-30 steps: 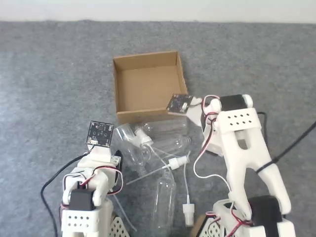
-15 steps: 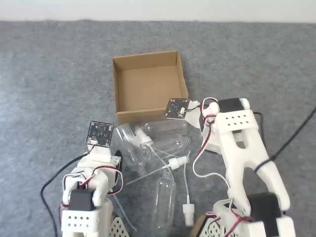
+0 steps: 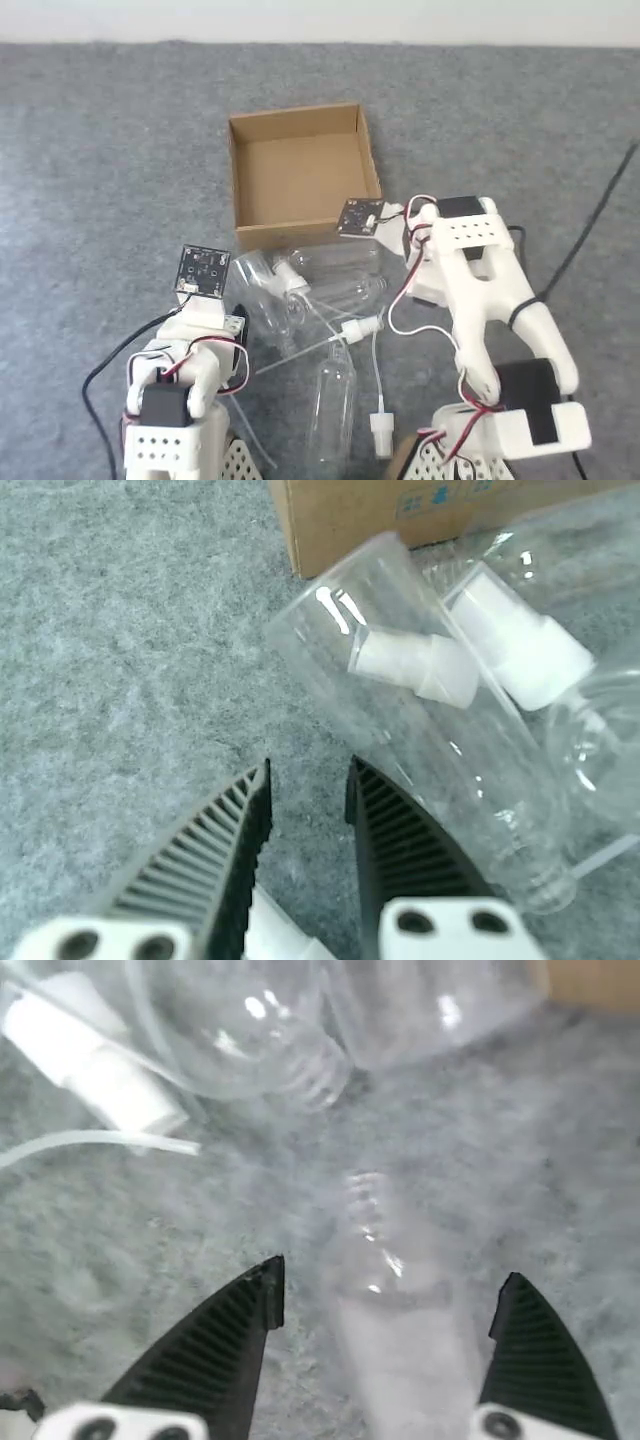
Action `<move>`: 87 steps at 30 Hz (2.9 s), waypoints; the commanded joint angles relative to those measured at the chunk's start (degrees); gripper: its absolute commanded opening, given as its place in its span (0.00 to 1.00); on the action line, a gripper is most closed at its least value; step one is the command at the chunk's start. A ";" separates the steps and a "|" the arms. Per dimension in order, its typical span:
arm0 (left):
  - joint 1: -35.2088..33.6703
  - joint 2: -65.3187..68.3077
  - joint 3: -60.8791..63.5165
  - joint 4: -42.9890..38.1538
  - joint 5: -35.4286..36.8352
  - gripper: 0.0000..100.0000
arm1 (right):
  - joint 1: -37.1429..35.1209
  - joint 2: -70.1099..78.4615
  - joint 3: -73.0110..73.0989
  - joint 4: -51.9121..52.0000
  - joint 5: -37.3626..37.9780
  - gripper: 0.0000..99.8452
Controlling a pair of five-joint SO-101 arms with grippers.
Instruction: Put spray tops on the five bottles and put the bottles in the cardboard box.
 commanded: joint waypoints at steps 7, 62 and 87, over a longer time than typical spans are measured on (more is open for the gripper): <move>-0.09 -1.05 -0.75 0.18 -0.26 0.12 | 4.35 -0.13 -0.26 -2.33 0.62 0.30; -0.09 -1.05 -0.75 0.18 -0.26 0.12 | 3.38 -0.22 6.15 -7.60 -46.77 0.06; -0.09 -1.05 -0.75 0.18 -0.26 0.12 | 2.95 -0.75 5.98 -5.85 -34.29 0.26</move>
